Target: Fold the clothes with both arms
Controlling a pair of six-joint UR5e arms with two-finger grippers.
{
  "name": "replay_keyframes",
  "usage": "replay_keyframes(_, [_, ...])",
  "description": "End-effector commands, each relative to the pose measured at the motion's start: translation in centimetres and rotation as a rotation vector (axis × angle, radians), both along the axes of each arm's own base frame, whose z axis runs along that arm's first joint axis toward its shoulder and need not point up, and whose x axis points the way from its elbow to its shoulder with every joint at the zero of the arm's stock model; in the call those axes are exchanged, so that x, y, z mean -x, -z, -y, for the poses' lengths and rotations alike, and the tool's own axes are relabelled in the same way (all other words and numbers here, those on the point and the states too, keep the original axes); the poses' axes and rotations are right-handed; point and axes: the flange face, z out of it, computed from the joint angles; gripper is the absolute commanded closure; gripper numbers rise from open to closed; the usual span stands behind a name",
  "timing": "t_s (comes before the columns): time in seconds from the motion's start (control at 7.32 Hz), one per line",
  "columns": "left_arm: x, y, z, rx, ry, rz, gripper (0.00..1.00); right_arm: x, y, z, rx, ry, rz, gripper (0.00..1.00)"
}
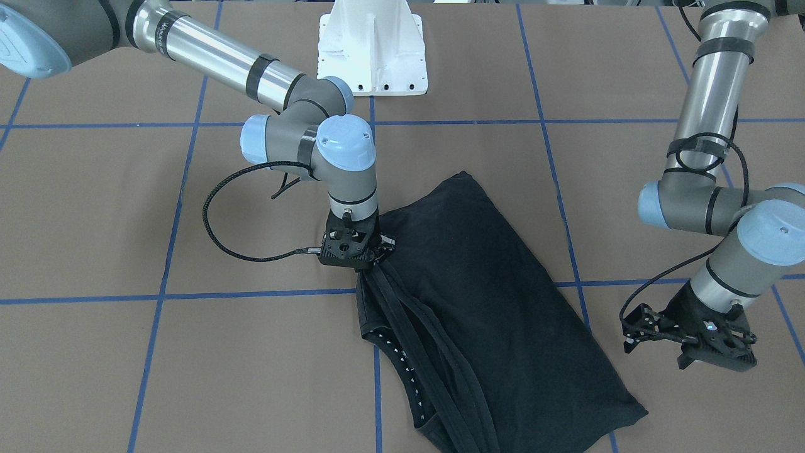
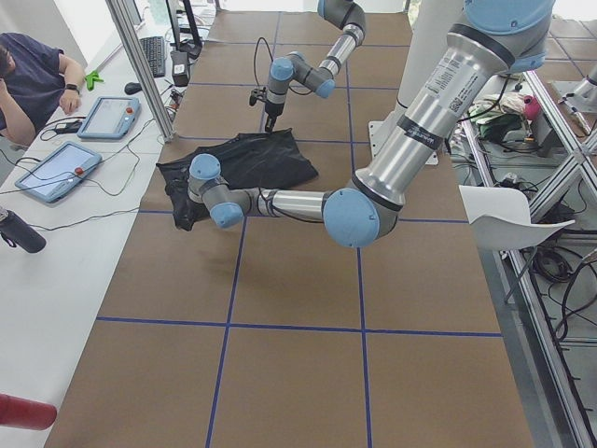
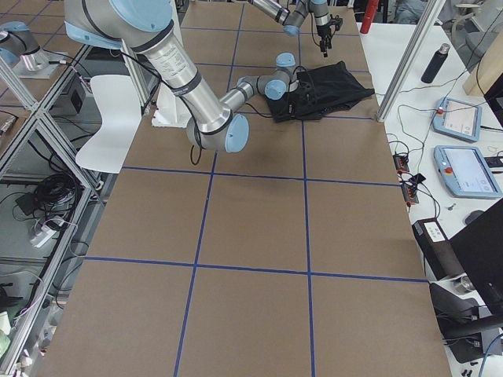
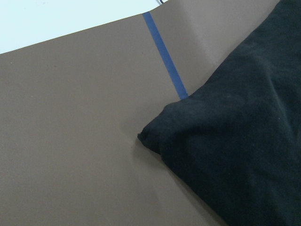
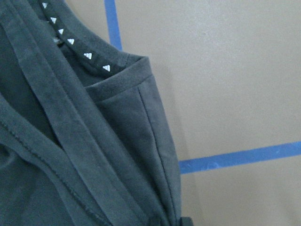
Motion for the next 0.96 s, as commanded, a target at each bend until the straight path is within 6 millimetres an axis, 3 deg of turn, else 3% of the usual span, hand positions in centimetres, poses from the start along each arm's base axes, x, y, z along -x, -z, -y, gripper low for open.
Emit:
replay_keyframes(0.0, [0.0, 0.1, 0.0, 0.0, 0.001, -0.001, 0.0, -0.1, 0.8, -0.4, 0.001, 0.002, 0.016, 1.0])
replay_keyframes(0.14, [0.0, 0.1, 0.0, 0.0, 0.001, -0.001, 0.0, -0.6, 1.9, -1.3, -0.013, 0.007, 0.041, 1.0])
replay_keyframes(0.27, [0.0, 0.2, 0.0, -0.002, 0.001, -0.002, 0.0, -1.3, 1.8, -2.6, -0.017, 0.016, 0.053, 1.0])
replay_keyframes(0.55, [0.0, 0.2, 0.0, -0.002, 0.001, -0.002, 0.0, -2.9, 0.6, -7.1, -0.007, 0.032, 0.097, 1.0])
replay_keyframes(0.82, [0.1, 0.1, -0.1, -0.002, 0.001, -0.002, 0.0, -6.1, -1.1, -12.7, -0.006, 0.065, 0.131, 1.0])
